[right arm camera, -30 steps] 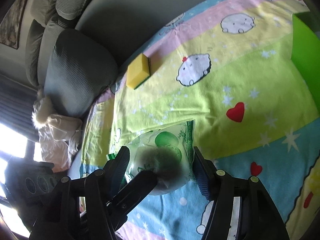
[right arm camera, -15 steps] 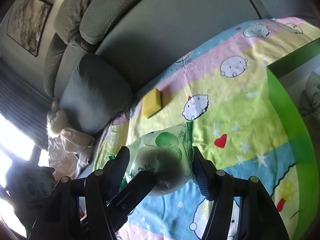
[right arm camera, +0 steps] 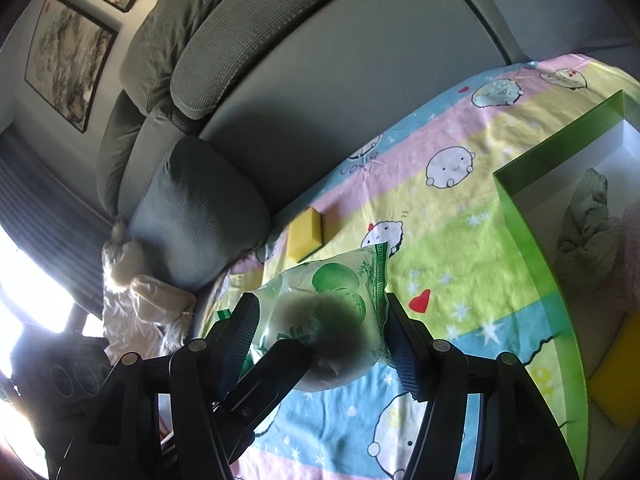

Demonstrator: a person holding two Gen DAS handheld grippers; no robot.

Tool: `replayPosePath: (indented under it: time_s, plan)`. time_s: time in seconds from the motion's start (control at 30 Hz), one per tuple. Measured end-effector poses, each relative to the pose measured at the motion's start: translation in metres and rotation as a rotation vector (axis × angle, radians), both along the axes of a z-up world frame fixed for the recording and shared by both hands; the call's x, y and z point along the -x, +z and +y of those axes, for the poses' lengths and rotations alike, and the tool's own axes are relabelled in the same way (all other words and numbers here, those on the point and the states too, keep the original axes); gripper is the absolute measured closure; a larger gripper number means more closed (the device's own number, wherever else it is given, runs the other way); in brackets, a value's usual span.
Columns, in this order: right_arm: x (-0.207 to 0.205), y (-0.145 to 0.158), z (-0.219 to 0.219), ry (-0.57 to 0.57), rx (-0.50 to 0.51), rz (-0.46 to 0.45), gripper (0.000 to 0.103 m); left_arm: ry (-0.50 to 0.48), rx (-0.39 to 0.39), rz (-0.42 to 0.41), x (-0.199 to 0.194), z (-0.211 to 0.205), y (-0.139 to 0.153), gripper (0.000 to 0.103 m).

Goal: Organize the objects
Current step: 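Carry the clear bag over the green box with the right gripper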

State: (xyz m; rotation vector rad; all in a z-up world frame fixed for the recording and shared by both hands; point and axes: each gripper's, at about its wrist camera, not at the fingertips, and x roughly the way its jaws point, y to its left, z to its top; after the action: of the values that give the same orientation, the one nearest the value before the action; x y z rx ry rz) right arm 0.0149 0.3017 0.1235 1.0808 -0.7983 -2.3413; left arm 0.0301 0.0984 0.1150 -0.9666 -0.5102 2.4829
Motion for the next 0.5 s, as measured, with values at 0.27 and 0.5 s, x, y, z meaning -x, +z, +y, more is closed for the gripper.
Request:
replayPosePath:
  time_s: [0.27,0.5]
  plan:
    - [-0.005,0.005,0.016,-0.015,-0.010,0.010,0.038,-0.024,0.003,0.033,-0.005,0.015,0.004,0.055]
    - [-0.009,0.007,0.029,-0.026,-0.013,0.019,0.038,-0.049,0.010,0.048,-0.006,0.028,0.004,0.055]
